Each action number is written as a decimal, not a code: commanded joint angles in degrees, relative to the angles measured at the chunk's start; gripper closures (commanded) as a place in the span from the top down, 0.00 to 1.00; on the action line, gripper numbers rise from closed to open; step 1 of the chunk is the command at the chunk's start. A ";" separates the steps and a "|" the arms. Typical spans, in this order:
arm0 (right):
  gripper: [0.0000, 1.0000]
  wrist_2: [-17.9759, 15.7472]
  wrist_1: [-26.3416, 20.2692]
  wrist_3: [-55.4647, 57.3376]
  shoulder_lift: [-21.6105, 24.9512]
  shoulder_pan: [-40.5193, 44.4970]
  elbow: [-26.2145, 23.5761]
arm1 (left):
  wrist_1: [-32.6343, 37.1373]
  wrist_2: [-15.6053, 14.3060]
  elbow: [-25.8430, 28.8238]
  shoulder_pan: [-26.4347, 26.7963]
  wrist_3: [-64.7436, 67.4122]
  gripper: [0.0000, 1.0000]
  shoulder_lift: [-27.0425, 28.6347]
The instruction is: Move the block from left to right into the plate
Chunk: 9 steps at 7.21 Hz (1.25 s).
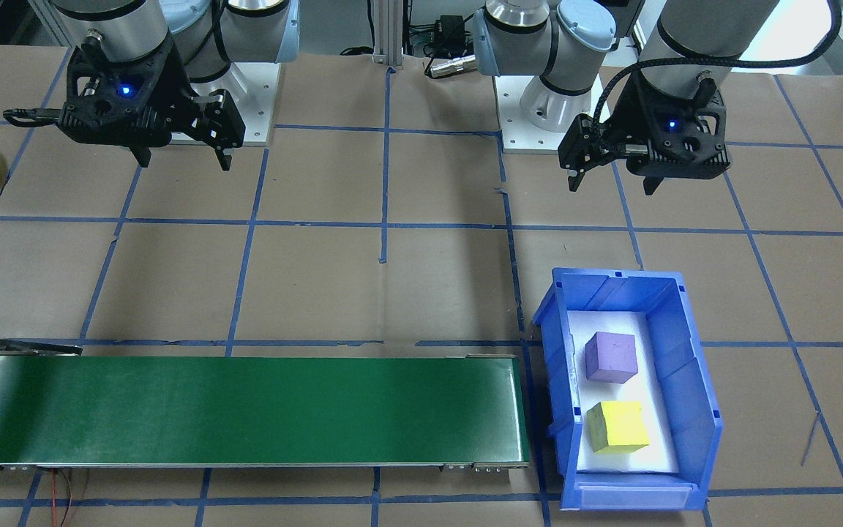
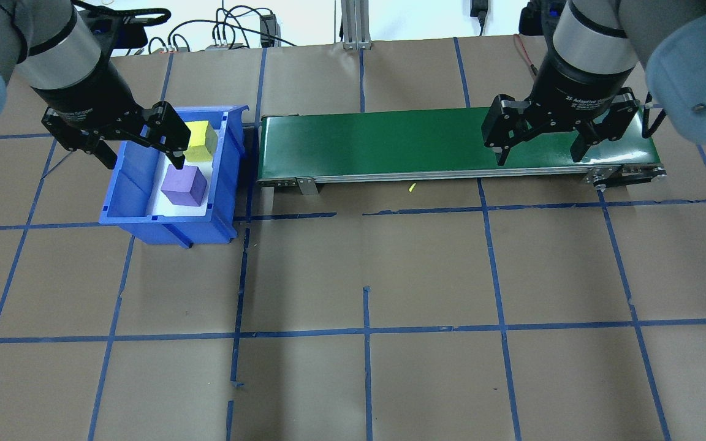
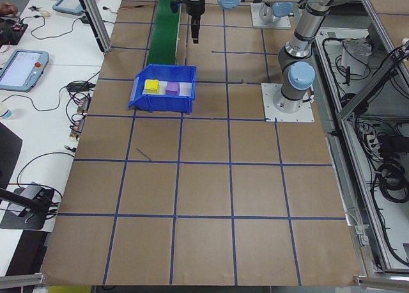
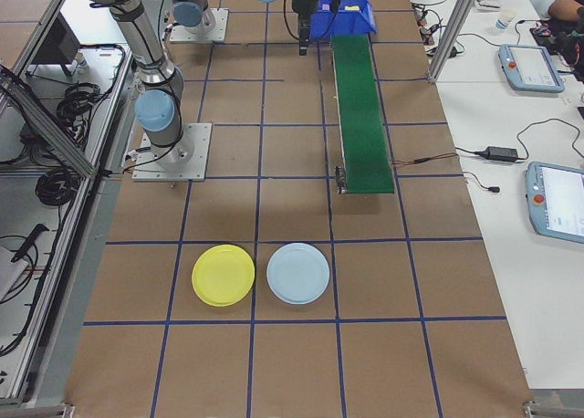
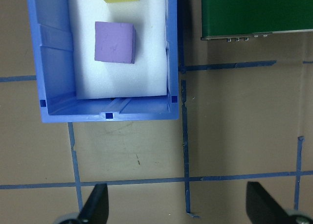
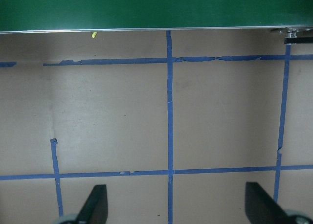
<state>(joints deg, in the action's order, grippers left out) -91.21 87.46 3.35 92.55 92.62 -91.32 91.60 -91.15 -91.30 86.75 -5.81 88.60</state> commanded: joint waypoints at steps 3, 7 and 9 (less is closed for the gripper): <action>1.00 0.15 -0.01 0.08 0.09 -0.07 0.00 | -0.02 -0.08 0.16 0.00 -0.08 1.00 0.00; 1.00 0.06 -0.10 -0.01 0.35 0.01 0.17 | -0.28 0.01 0.33 -0.61 -0.34 1.00 0.00; 1.00 0.42 -0.01 0.08 0.26 0.10 0.09 | -4.91 -0.34 1.04 -1.23 -2.26 1.00 3.23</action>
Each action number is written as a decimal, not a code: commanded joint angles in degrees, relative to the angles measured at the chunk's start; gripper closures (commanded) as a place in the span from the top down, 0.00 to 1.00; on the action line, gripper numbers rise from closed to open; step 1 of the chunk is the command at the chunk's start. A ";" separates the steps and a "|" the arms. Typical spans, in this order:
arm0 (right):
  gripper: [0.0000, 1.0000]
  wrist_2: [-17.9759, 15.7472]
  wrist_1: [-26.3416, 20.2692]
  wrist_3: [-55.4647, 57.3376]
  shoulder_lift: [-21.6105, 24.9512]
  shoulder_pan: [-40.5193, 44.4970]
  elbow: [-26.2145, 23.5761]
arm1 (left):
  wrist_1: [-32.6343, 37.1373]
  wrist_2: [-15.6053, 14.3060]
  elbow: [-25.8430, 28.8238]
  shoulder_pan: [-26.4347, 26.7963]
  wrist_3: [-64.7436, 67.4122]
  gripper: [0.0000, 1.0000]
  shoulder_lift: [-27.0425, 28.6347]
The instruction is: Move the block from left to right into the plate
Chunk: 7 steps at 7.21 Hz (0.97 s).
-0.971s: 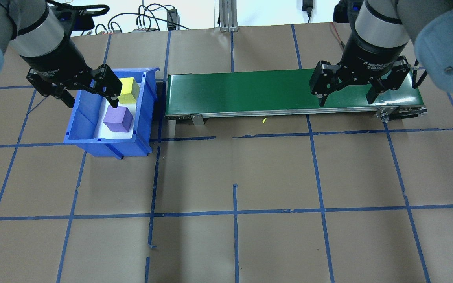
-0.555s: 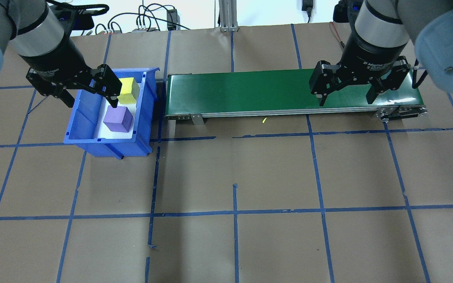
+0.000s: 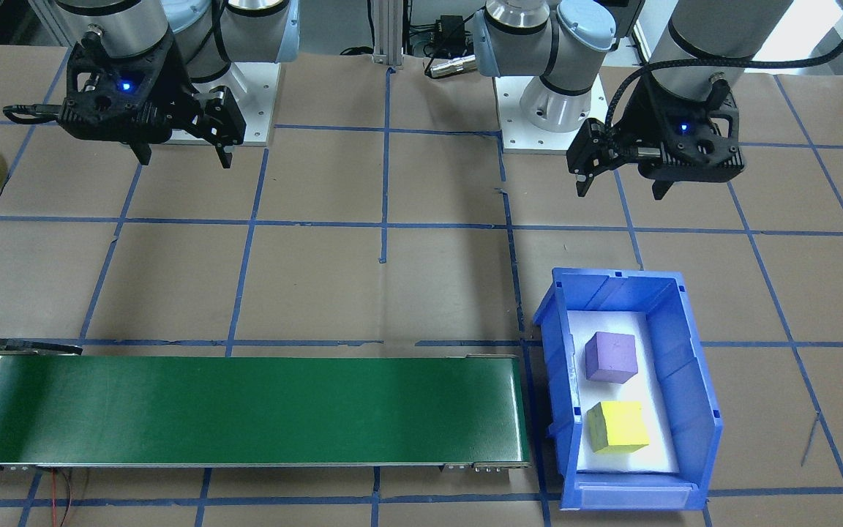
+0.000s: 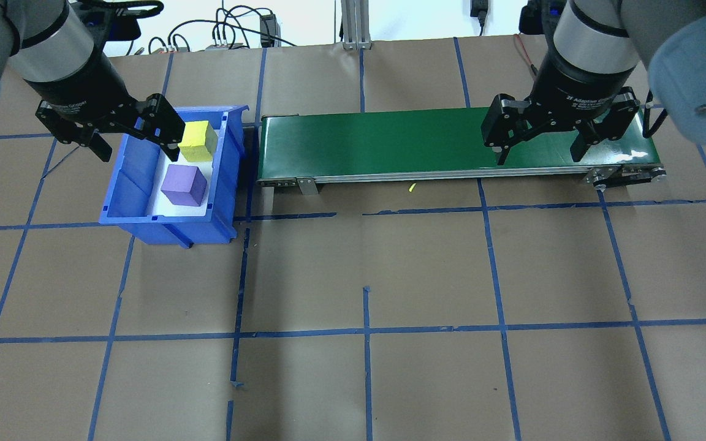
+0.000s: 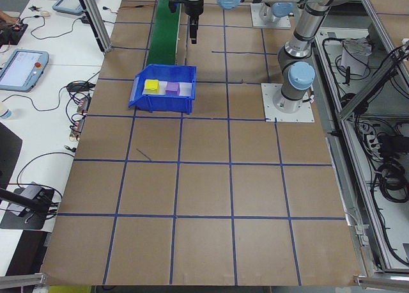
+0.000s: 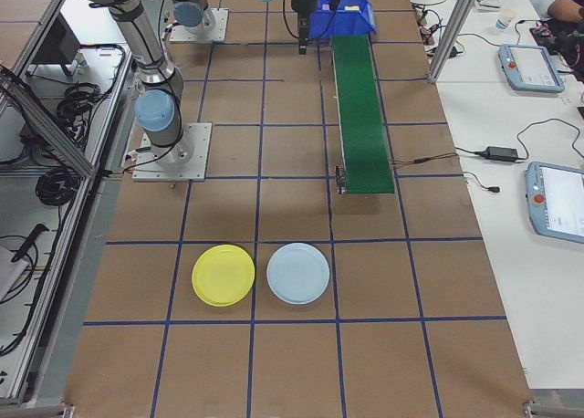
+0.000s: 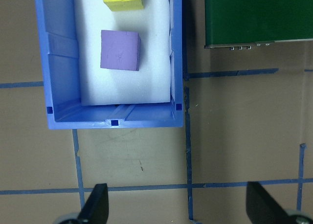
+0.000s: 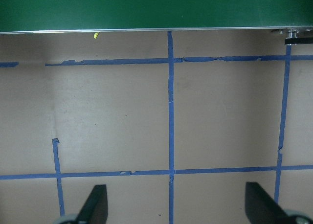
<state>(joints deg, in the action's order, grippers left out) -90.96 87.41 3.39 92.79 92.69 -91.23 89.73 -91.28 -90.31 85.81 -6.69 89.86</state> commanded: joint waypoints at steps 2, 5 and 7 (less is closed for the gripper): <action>1.00 -0.79 -0.31 -0.14 0.02 -0.14 0.00 | -7.54 0.14 2.85 -1.96 -1.49 1.00 9.25; 1.00 -0.71 -0.31 -0.05 0.03 -0.14 0.00 | -14.98 -0.30 2.00 -6.35 -4.03 1.00 14.45; 1.00 -0.09 -0.22 -0.05 0.11 -0.14 0.00 | -16.34 -0.04 1.55 -8.11 -6.91 1.00 17.45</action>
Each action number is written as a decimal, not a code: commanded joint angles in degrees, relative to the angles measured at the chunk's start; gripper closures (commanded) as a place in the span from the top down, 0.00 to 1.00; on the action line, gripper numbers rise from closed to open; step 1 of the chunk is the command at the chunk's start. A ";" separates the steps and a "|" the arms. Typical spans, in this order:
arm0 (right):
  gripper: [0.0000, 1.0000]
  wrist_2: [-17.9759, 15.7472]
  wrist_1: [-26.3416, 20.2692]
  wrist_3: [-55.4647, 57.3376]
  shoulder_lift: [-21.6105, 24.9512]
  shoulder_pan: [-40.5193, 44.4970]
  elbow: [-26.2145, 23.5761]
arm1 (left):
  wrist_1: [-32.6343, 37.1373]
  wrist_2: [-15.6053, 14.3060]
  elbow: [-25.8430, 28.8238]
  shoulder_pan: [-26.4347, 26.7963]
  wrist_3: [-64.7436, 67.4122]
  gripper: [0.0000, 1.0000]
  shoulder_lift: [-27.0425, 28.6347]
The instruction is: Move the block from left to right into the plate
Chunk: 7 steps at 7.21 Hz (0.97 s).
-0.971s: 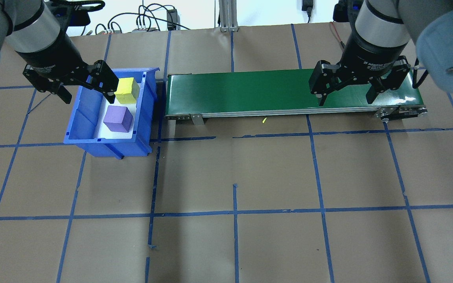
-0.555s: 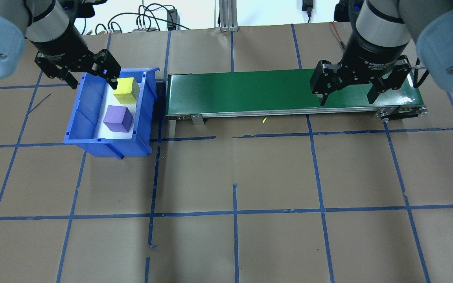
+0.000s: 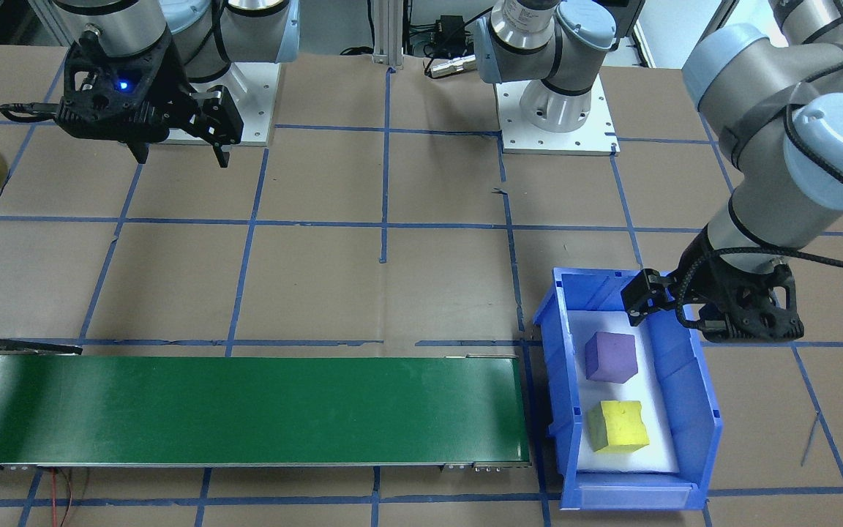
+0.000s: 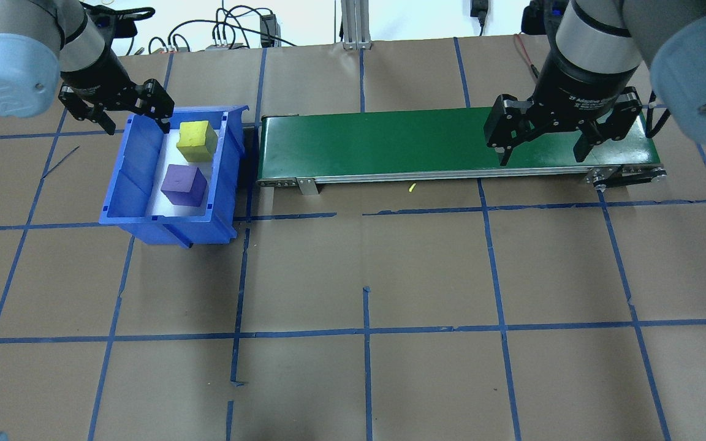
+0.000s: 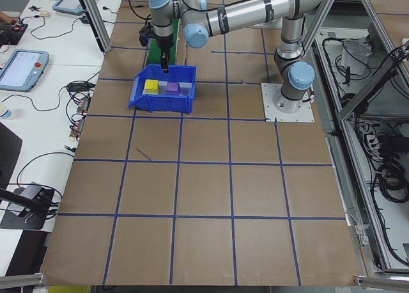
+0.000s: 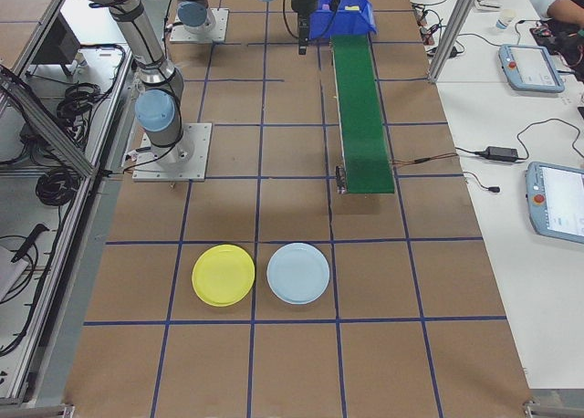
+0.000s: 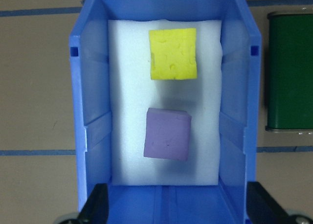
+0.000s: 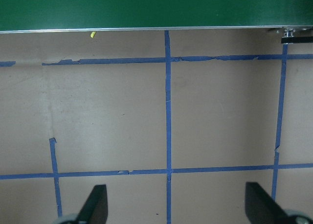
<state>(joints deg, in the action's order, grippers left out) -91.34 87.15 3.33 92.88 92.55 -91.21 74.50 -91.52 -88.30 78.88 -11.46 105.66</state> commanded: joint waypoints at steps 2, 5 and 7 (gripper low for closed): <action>1.00 0.20 0.13 0.01 0.02 0.00 -0.02 | -2.25 0.64 -3.27 -1.54 -1.72 1.00 2.61; 1.00 0.37 -0.04 0.10 0.02 0.00 0.25 | -7.79 4.51 -7.58 -1.54 -1.72 1.00 3.59; 1.00 0.37 0.22 0.01 0.02 0.00 0.51 | -8.49 5.73 -8.20 -1.54 -1.63 0.99 5.42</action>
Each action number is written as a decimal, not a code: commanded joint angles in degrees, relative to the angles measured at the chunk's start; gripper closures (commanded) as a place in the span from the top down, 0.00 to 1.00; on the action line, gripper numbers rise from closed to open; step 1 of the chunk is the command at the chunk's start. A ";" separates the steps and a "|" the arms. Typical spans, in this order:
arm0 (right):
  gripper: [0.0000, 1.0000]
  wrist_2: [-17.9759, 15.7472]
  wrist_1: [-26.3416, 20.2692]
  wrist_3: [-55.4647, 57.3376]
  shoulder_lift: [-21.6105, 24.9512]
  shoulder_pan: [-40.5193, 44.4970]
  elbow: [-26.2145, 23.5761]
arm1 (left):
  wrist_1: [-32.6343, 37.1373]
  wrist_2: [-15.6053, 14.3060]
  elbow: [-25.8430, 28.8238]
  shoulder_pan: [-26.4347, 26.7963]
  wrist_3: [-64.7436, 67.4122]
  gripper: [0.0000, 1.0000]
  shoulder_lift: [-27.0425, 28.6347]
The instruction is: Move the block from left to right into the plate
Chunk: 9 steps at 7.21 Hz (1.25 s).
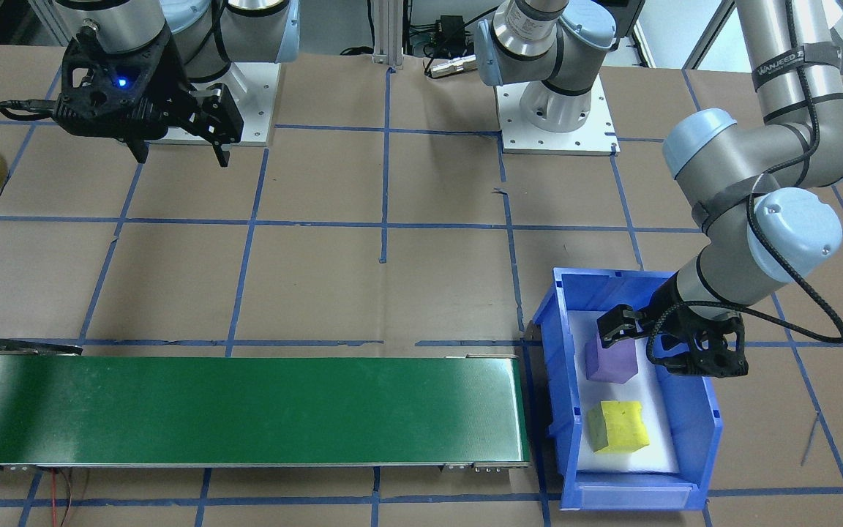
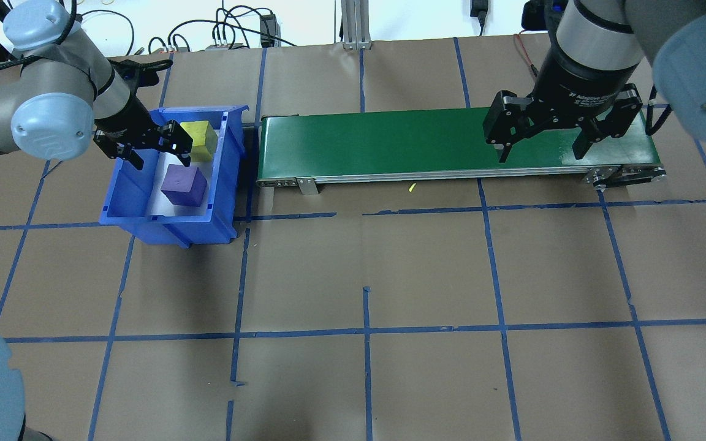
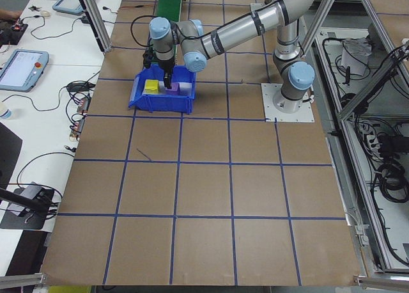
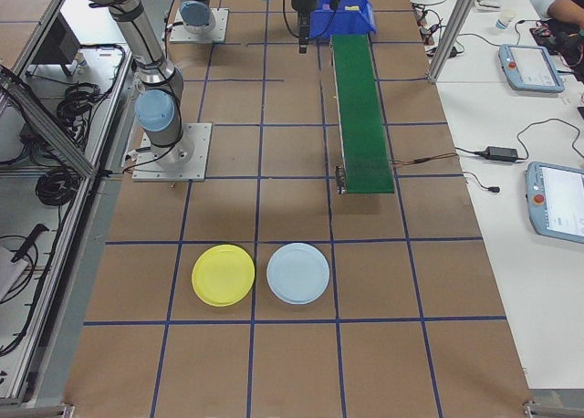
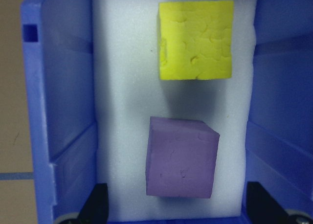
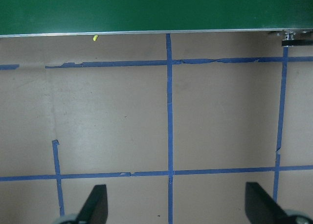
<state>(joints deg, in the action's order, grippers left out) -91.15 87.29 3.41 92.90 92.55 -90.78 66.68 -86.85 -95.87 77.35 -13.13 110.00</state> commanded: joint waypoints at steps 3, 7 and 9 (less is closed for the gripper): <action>1.00 -0.08 -0.02 -0.07 0.00 0.00 0.16 | -2.60 0.98 -2.39 -0.09 0.20 0.93 3.81; 1.00 0.18 -0.10 -0.07 0.00 0.00 0.07 | -1.73 -3.38 0.83 0.17 0.20 0.20 3.83; 1.00 0.00 -0.19 -0.07 0.00 0.00 0.07 | 7.03 -3.68 6.28 1.57 0.64 0.20 0.42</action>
<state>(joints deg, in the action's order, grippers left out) -91.05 87.18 3.34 92.90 92.55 -90.70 69.41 -89.91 -92.68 78.17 -12.80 112.64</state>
